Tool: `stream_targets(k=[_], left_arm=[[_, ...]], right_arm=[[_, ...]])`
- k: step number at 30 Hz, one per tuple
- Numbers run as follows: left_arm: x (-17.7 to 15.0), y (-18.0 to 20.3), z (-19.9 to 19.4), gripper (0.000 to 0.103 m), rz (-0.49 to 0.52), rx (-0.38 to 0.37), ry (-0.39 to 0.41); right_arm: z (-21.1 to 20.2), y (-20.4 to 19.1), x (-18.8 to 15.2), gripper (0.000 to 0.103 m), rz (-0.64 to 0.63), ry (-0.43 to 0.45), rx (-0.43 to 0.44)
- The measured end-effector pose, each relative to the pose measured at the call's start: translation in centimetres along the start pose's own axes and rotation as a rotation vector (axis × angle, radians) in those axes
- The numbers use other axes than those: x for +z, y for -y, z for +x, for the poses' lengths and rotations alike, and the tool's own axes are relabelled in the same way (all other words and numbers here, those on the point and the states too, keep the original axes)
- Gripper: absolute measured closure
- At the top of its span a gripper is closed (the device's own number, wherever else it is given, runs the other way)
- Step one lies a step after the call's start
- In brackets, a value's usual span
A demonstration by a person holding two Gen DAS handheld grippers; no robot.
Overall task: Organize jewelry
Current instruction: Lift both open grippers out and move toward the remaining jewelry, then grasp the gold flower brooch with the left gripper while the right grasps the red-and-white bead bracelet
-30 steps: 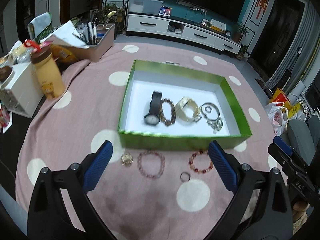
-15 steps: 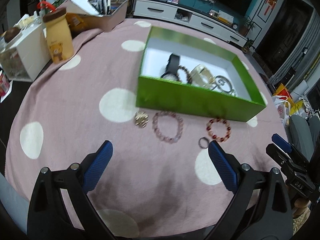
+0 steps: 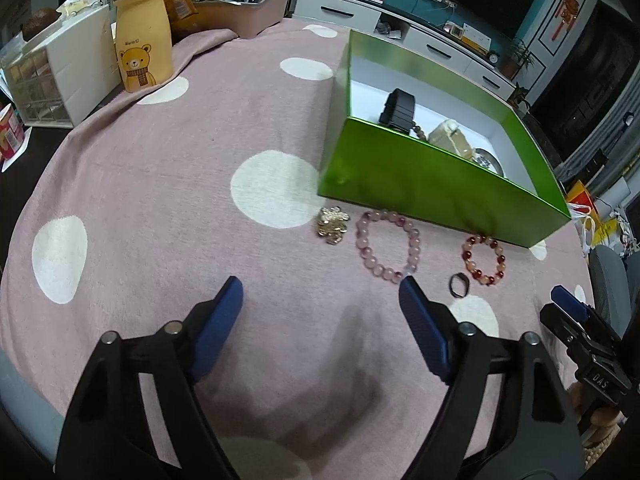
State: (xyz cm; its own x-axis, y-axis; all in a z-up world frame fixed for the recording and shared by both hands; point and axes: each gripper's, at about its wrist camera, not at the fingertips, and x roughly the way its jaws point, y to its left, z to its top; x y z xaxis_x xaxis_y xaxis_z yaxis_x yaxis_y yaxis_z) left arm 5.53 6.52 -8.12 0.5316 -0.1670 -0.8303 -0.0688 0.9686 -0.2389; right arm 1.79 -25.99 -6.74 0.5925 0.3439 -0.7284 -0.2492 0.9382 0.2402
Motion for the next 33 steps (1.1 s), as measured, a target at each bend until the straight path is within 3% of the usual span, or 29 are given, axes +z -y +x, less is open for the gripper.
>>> stream_targets(k=[12,29,33], left_arm=[[1.3,0.0,2.0,0.042,0.003,0.002,0.014],[3.0,0.8,3.9,0.071,0.042,0.008,0.048],[3.2,0.8,4.2,0.074,0.062,0.011,0.056]], right_arm=[[3.1,-0.9,1.5,0.052,0.005,-0.03,0.001],[5.8,-1.5,3.1,0.069,-0.024,-0.04,-0.07],[6.0,-1.9,3.3,0.073,-0.051,-0.039,-0.099]])
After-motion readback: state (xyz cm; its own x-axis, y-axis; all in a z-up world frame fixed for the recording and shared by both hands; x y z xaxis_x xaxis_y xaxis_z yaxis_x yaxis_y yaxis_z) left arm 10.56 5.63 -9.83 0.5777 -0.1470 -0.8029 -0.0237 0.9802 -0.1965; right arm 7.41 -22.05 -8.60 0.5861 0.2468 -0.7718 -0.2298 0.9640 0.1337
